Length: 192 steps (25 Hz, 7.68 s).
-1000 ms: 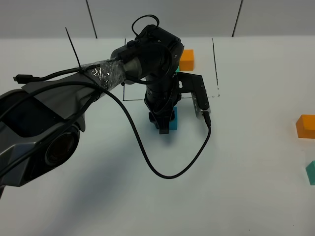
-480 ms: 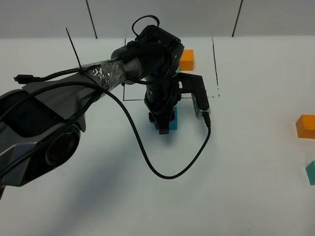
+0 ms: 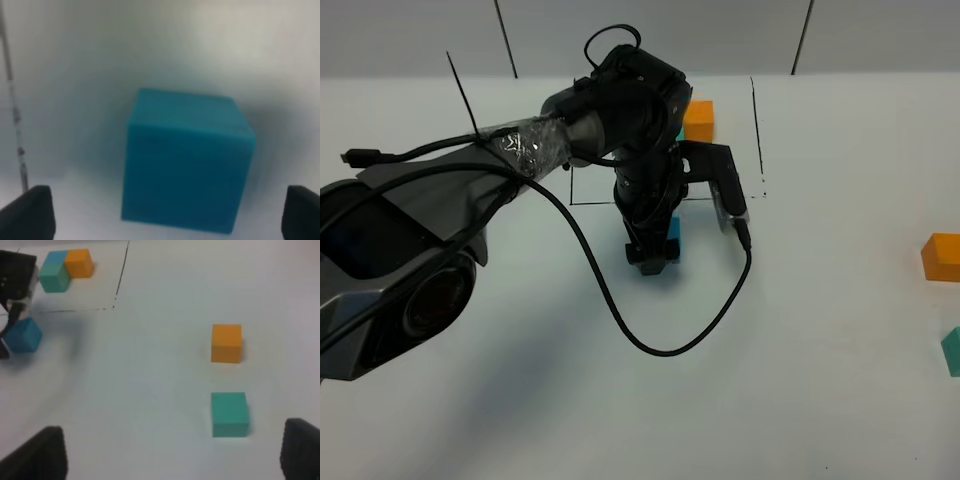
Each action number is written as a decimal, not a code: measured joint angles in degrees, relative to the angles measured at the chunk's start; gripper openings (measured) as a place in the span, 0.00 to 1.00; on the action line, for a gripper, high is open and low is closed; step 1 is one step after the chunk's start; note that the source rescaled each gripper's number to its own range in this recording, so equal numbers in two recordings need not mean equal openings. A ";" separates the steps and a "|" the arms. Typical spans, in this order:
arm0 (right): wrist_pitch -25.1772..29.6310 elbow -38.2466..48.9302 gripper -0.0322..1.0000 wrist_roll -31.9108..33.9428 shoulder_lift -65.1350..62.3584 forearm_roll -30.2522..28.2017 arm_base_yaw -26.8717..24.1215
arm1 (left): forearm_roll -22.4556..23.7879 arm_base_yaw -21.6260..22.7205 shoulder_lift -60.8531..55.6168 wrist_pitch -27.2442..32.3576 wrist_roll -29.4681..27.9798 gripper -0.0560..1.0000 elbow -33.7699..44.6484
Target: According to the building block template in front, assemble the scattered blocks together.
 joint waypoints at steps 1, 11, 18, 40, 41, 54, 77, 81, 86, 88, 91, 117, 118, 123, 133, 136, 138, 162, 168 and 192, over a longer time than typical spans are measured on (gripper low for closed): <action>0.00 0.00 0.74 0.00 0.00 0.00 0.00 | 0.00 0.00 -0.84 0.27 -1.28 0.96 0.00; -0.05 0.00 0.74 0.00 0.00 0.00 0.00 | -3.72 8.28 -10.68 3.09 -18.06 0.98 0.53; -0.05 0.00 0.74 0.04 0.00 0.00 0.00 | -5.28 20.18 -23.78 3.09 -22.48 0.98 13.41; -0.05 0.00 0.74 0.49 0.00 0.00 0.00 | -1.19 31.54 -100.86 -10.59 -42.14 0.91 70.75; -0.05 0.00 0.74 0.49 0.00 0.00 0.00 | -1.19 31.54 -103.65 -10.59 -42.14 0.91 72.30; -0.01 0.00 0.74 0.49 0.00 0.00 0.00 | -5.50 31.54 -131.88 -6.92 -40.10 0.86 86.41; -0.01 0.00 0.74 0.93 0.00 0.00 0.00 | -5.85 33.03 -139.23 -4.88 -40.12 0.57 88.42; -0.01 0.00 0.74 0.93 0.00 0.00 0.00 | -5.98 34.98 -139.23 -4.88 -40.37 0.53 88.42; -0.01 0.00 0.74 0.93 0.00 0.00 0.00 | -5.98 34.86 -139.23 -4.88 -40.53 0.53 88.47; -0.01 0.00 0.74 0.93 0.00 0.00 0.00 | -5.98 34.86 -139.23 -4.88 -40.53 0.52 88.47; -0.01 0.00 0.74 0.93 0.00 0.00 0.00 | -5.98 34.86 -139.23 -4.88 -40.53 0.52 88.47; -13.70 -6.56 0.81 2.26 67.44 4.16 0.00 | -5.98 34.86 -139.23 -4.88 -40.53 0.52 88.47; -15.65 -6.86 0.81 2.66 70.89 3.69 -0.07 | -5.98 34.86 -139.23 -4.88 -40.53 0.52 88.47; -23.10 -6.93 0.82 3.04 80.78 3.22 -2.88 | -5.98 34.86 -139.23 -4.88 -40.53 0.52 88.47; -24.74 -6.93 0.82 -0.90 85.82 -6.09 -6.58 | -5.98 34.86 -139.23 -4.88 -40.53 0.52 88.47; -24.86 -6.93 0.82 -3.59 86.54 -6.52 -6.58 | -5.98 34.86 -139.23 -4.88 -40.53 0.52 88.47; -25.30 -6.94 0.82 -4.56 87.68 -6.24 -7.03 | -5.98 34.86 -139.23 -4.88 -40.53 0.52 88.47; -19.35 -10.44 0.05 4.98 88.33 1.47 -2.78 | -5.98 34.86 -139.23 -4.88 -40.53 0.52 88.47; -10.18 -17.58 0.05 34.71 84.02 -4.59 23.79 | -5.98 34.86 -139.23 -4.88 -40.53 0.52 88.47; -5.15 -58.98 0.05 45.47 123.70 -10.07 43.84 | -5.98 34.86 -139.23 -4.88 -40.53 0.52 88.47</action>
